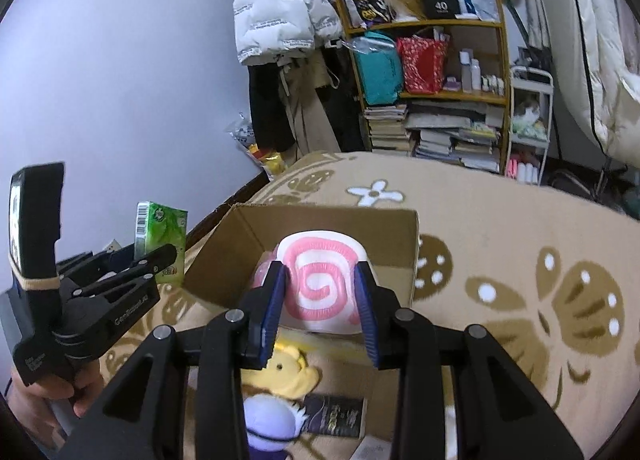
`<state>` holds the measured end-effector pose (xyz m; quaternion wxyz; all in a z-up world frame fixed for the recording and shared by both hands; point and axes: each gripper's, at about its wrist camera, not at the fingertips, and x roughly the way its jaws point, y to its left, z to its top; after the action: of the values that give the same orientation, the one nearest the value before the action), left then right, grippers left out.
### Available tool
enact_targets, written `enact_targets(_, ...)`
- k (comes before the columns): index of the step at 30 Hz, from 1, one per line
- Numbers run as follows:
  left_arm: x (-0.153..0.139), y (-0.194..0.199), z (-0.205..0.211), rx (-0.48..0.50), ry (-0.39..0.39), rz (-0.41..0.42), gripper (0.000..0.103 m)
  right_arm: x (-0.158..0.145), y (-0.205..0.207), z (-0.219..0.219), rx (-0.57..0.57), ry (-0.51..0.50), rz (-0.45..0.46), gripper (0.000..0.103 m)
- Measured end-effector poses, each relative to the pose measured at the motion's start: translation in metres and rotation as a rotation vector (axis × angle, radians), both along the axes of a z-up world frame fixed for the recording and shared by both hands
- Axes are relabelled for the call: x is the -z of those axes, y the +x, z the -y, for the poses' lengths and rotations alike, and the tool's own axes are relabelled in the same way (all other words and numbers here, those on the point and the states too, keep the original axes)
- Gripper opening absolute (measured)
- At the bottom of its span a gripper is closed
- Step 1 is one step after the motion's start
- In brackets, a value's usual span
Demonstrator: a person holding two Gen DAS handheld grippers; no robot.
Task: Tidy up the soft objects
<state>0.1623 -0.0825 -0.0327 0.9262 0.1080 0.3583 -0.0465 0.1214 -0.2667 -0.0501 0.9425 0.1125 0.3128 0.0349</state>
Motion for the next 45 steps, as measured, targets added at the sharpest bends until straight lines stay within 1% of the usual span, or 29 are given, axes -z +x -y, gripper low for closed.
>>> enact_targets(2, 0.001, 0.009, 0.005, 0.002, 0.010, -0.010, 0.027, 0.002, 0.005, -0.001, -0.008, -0.014, 0.017, 0.038)
enact_targets(4, 0.004, 0.018, 0.008, 0.011, -0.009, -0.046, 0.027, 0.005, 0.009, -0.002, -0.019, -0.034, 0.022, 0.038)
enact_targets(7, 0.010, 0.026, 0.020, 0.033, 0.012, -0.058, 0.027, 0.013, 0.016, -0.002, -0.024, -0.056, 0.014, 0.040)
enact_targets(10, 0.017, 0.036, 0.028, 0.055, -0.005, -0.087, 0.027, 0.023, 0.022, 0.003, -0.025, -0.040, -0.011, 0.040)
enact_targets(13, 0.024, 0.043, 0.036, 0.070, 0.012, -0.095, 0.028, 0.033, 0.025, 0.007, -0.025, -0.043, -0.031, 0.041)
enact_targets(15, 0.028, 0.048, 0.038, 0.077, 0.009, -0.104, 0.029, 0.038, 0.027, 0.009, -0.027, -0.036, -0.039, 0.041)
enact_targets(19, 0.034, 0.055, 0.039, 0.077, 0.002, -0.128, 0.030, 0.042, 0.030, 0.014, -0.018, -0.034, -0.042, 0.041)
enact_targets(20, 0.038, 0.057, 0.039, 0.081, 0.002, -0.145, 0.030, 0.043, 0.031, 0.015, -0.018, -0.030, -0.044, 0.041)
enact_targets(22, 0.043, 0.058, 0.039, 0.084, 0.002, -0.169, 0.043, 0.044, 0.033, 0.017, -0.021, -0.013, -0.053, 0.041)
enact_targets(23, 0.044, 0.059, 0.039, 0.082, 0.005, -0.170, 0.059, 0.045, 0.033, 0.018, -0.021, -0.006, -0.057, 0.041)
enact_targets(24, 0.045, 0.059, 0.039, 0.080, 0.011, -0.165, 0.064, 0.045, 0.033, 0.019, -0.020, -0.005, -0.060, 0.043)
enact_targets(25, 0.044, 0.057, 0.039, 0.076, 0.020, -0.152, 0.064, 0.045, 0.032, 0.020, -0.017, -0.005, -0.063, 0.045)
enact_targets(26, 0.043, 0.055, 0.039, 0.075, 0.024, -0.137, 0.064, 0.045, 0.031, 0.021, -0.016, -0.003, -0.061, 0.051)
enact_targets(27, 0.040, 0.053, 0.039, 0.074, 0.029, -0.118, 0.064, 0.044, 0.030, 0.022, -0.015, 0.001, -0.055, 0.055)
enact_targets(28, 0.038, 0.052, 0.039, 0.074, 0.032, -0.113, 0.065, 0.042, 0.029, 0.023, -0.013, 0.009, -0.047, 0.055)
enact_targets(29, 0.035, 0.051, 0.039, 0.078, 0.029, -0.115, 0.066, 0.042, 0.030, 0.024, -0.012, 0.013, -0.048, 0.055)
enact_targets(31, 0.031, 0.049, 0.037, 0.088, 0.018, -0.126, 0.076, 0.038, 0.029, 0.024, -0.003, 0.026, -0.049, 0.058)
enact_targets(32, 0.028, 0.046, 0.035, 0.090, 0.013, -0.127, 0.083, 0.037, 0.029, 0.024, -0.001, 0.031, -0.046, 0.069)
enact_targets(33, 0.025, 0.043, 0.034, 0.085, 0.012, -0.122, 0.087, 0.035, 0.027, 0.025, 0.005, 0.030, -0.041, 0.080)
enact_targets(35, 0.018, 0.037, 0.029, 0.065, 0.019, -0.098, 0.090, 0.032, 0.023, 0.022, 0.006, 0.007, -0.041, 0.089)
enact_targets(36, 0.015, 0.034, 0.027, 0.054, 0.025, -0.088, 0.093, 0.031, 0.022, 0.021, 0.005, -0.008, -0.045, 0.091)
enact_targets(38, 0.010, 0.029, 0.022, 0.042, 0.028, -0.086, 0.096, 0.028, 0.018, 0.020, 0.020, -0.032, -0.051, 0.092)
enact_targets(40, 0.007, 0.025, 0.017, 0.046, 0.016, -0.098, 0.097, 0.027, 0.013, 0.021, 0.020, -0.009, -0.061, 0.096)
enact_targets(42, 0.005, 0.018, 0.012, 0.039, 0.015, -0.101, 0.097, 0.026, 0.006, 0.023, 0.027, 0.011, -0.066, 0.103)
enact_targets(45, 0.002, 0.008, 0.007, 0.026, 0.023, -0.104, 0.098, 0.023, -0.005, 0.023, 0.036, 0.006, -0.071, 0.103)
